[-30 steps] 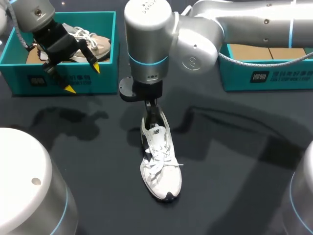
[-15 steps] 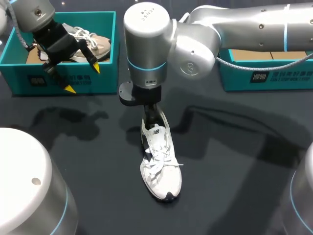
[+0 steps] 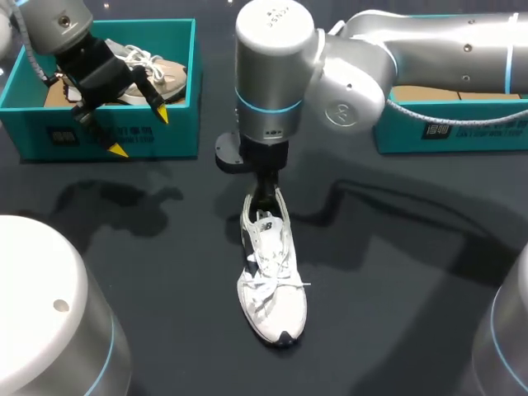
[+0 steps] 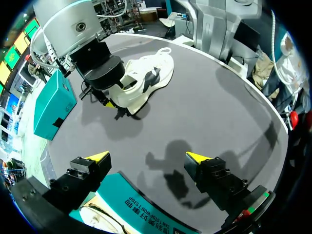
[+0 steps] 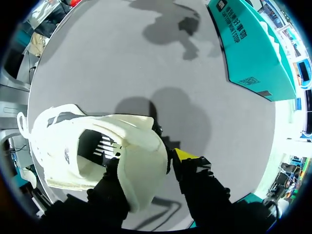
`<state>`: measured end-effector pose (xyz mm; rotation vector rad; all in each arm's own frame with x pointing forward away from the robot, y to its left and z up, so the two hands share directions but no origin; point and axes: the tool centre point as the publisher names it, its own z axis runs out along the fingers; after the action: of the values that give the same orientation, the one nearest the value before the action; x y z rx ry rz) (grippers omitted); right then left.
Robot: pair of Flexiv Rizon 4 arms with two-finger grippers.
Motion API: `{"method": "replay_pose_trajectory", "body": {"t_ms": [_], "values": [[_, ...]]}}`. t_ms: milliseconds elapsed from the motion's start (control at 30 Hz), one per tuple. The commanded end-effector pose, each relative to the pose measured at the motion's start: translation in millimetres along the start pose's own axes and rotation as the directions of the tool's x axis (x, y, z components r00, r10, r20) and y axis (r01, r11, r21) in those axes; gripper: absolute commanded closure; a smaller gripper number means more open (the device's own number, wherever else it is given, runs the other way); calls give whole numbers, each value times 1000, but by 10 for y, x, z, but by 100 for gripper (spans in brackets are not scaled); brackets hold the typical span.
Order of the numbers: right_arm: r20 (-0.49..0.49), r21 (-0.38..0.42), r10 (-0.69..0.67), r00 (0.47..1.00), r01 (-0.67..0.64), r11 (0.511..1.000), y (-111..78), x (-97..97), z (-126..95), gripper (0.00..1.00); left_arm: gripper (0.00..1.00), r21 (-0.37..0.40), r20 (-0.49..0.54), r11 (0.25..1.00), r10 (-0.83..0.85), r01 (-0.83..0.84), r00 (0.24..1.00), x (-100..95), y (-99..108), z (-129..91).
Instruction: Take the shoe out of the shoebox, open the shoe tongue, remove and reinsert the insole, then place the shoe into the shoebox
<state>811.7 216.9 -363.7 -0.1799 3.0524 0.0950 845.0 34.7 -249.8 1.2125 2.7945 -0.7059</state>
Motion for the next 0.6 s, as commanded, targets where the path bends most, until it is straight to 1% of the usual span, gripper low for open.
{"method": "replay_pose_trajectory", "body": {"t_ms": [33,67,200,367,600], "values": [[-1,-6,0,1000,0,1000,11,40,17,90,0,-2,-2,1000,1,-1,1000,1,3,-2],[-3,-5,2,1000,-2,1000,22,41,16,100,0,-2,-2,1000,1,-1,1000,1,3,-2],[-8,13,14,1000,-14,1000,66,39,-12,100,0,-2,-2,1000,1,-1,1000,1,3,-2],[8,35,25,1000,-25,999,75,41,-164,100,0,-2,-2,1000,1,-1,1000,1,3,-2],[42,40,39,998,-41,998,-45,19,-600,100,0,-2,-2,1000,1,-1,1000,1,3,-2]]}}
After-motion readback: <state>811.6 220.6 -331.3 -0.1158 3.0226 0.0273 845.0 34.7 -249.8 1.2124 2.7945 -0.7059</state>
